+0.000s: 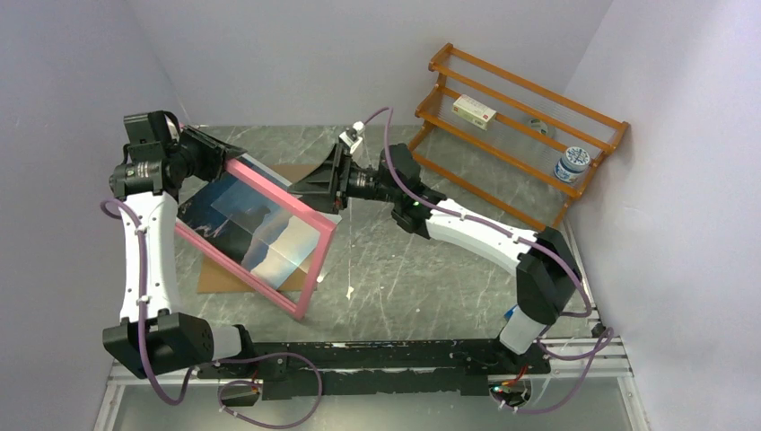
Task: Put the photo into the frame
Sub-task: Turn over the photo frame at the center of the board.
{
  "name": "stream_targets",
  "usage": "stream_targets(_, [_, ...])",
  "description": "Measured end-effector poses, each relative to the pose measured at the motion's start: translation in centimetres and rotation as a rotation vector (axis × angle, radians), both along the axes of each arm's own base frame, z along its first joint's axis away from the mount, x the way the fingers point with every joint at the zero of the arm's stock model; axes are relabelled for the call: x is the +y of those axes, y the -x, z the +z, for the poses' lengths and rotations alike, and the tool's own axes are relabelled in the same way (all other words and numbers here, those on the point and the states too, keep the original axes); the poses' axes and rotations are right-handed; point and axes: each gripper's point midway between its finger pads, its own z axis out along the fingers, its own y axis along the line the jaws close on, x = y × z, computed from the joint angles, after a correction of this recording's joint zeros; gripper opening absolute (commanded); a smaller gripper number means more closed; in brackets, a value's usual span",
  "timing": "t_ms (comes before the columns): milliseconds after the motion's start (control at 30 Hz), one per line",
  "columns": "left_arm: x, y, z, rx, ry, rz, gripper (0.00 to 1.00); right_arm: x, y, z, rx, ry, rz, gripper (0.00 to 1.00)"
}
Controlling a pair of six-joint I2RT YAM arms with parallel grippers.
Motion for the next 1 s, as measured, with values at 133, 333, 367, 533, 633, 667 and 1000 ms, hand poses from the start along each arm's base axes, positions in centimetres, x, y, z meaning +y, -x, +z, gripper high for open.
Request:
stream_targets(133, [0.8, 1.4, 1.7, -0.013, -0.081, 0.027, 0.03, -1.2, 0.8, 2.6, -0.102, -0.011, -0.011, 0.86])
stream_targets(333, [0.3, 2.5, 5.8, -0.122, -0.170, -0.055, 0.02, -3.5, 0.9, 7.6, -0.321, -0.005, -0.096, 0.88])
stream_targets(367, [-0.1, 2.7, 6.6, -0.148, -0.172, -0.080, 0.03, -4.1, 0.8, 8.5, -0.366, -0.002, -0.121, 0.88])
stream_targets(533, [-2.7, 3.4, 9.6, -0.274, -0.122, -0.231, 0.03, -6.2, 0.2, 11.1, -0.527, 0.041, -0.214, 0.96])
stream_targets(633, [-4.6, 3.3, 11.7, -0.384, -0.050, -0.342, 0.02, -6.6, -0.3, 11.0, -0.578, 0.093, -0.236, 0.99])
stream_targets(667, [-5.1, 3.2, 12.1, -0.414, -0.033, -0.368, 0.02, -6.7, -0.3, 10.7, -0.586, 0.110, -0.235, 0.98])
stream_targets(1000, [-13.3, 2.4, 15.2, -0.615, 0.173, -0.681, 0.03, -5.0, -0.7, 8.9, -0.564, 0.175, -0.149, 0.95])
